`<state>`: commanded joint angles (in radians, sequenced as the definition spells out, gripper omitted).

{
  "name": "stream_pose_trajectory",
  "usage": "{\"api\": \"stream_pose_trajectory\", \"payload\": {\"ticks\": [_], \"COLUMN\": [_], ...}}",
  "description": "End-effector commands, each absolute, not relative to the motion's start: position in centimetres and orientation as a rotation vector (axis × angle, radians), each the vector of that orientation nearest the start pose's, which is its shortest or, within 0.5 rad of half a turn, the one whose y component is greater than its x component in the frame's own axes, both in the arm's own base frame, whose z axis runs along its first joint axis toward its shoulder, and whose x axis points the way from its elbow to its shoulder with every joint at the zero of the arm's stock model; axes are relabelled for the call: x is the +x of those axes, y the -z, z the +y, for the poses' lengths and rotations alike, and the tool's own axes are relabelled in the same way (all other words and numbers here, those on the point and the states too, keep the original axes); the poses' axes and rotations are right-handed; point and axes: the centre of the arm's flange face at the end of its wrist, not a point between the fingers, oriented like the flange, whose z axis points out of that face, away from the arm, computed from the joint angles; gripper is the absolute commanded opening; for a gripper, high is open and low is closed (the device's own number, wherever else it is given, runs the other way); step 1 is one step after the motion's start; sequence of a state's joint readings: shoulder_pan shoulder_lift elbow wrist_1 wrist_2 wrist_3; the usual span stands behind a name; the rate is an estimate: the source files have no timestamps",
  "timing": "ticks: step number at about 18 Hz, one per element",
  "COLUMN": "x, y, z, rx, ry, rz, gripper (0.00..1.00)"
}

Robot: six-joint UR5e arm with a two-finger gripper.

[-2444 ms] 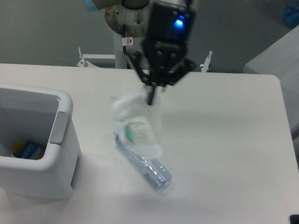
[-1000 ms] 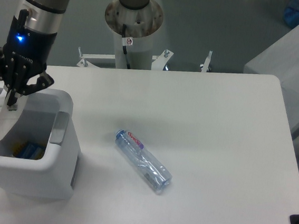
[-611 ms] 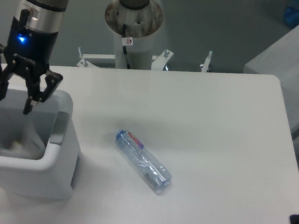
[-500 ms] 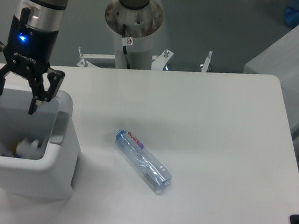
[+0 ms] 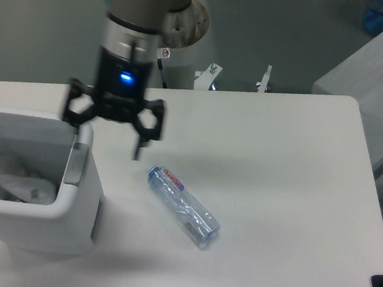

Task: Place the trash in the trash can
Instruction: 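Move the gripper to the clear water bottle and lower onto it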

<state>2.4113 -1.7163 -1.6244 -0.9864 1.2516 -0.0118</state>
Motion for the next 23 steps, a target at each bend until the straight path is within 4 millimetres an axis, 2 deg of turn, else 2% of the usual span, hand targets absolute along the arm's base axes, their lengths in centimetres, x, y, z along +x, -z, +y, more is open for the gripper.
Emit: {"api": "stream_pose_trajectory", "payload": {"ticks": [3, 6, 10, 15, 23], "x": [-36.1, -38.0, -40.0, -41.7, -43.3], "y": [-40.0, -35.1, -30.7, -26.1, -22.8], "z": [50.5, 51.1, 51.2, 51.5, 53.2], "rx": [-2.467, -2.54, -2.571, -2.652, -2.708], "ry": [0.171, 0.136, 0.146, 0.058, 0.073], "rz": [-1.254, -1.326, -1.422, -1.456, -1.406], "gripper": [1.0, 1.0, 1.0, 1.0, 1.0]}}
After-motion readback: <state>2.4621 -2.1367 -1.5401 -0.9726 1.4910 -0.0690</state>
